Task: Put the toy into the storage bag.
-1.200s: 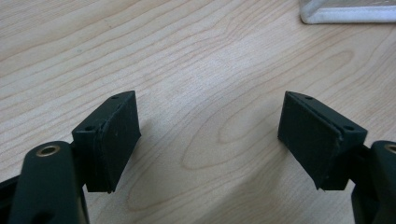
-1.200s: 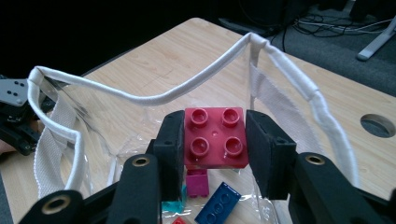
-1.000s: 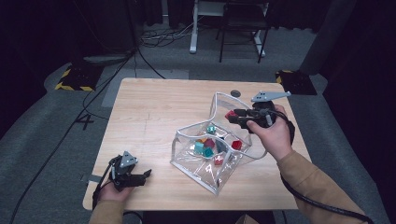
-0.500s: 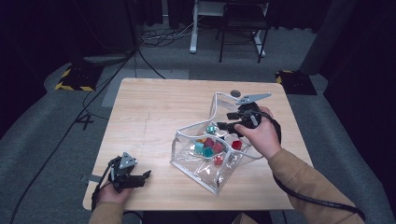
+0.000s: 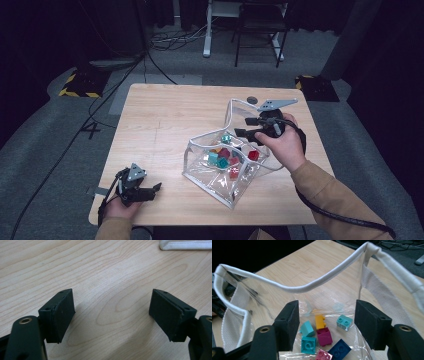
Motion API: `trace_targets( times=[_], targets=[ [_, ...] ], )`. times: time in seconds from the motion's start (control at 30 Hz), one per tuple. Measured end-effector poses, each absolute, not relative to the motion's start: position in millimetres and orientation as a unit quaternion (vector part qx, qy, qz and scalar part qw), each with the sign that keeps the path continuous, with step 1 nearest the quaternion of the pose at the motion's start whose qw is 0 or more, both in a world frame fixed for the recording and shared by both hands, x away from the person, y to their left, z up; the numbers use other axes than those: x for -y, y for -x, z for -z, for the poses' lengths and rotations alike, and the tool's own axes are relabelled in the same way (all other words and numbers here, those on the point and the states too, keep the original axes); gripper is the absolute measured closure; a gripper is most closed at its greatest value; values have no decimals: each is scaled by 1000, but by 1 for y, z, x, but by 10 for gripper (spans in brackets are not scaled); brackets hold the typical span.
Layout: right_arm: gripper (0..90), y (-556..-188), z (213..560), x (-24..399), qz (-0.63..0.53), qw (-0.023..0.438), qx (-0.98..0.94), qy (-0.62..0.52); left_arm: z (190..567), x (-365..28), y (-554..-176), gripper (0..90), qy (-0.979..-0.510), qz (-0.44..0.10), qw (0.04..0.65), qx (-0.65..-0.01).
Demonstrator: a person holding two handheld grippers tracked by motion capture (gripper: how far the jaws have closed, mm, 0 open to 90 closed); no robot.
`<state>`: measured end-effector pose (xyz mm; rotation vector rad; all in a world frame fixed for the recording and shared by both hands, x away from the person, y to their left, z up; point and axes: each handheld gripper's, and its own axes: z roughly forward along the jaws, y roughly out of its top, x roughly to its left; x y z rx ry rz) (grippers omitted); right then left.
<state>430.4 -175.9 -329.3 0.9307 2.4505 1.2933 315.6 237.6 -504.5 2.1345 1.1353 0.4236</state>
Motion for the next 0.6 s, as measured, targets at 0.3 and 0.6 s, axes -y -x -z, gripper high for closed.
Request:
trace_targets(
  times=[0.3,0.6],
  targets=[
    [376,-423,308,197,-453,132,-822,-317,504,-237,-316,208,-819,-162,337,-436],
    [376,-417,293,224,-465,155,-808,-328,504,-237,-316,208,-819,-162,337,-436]
  ],
)
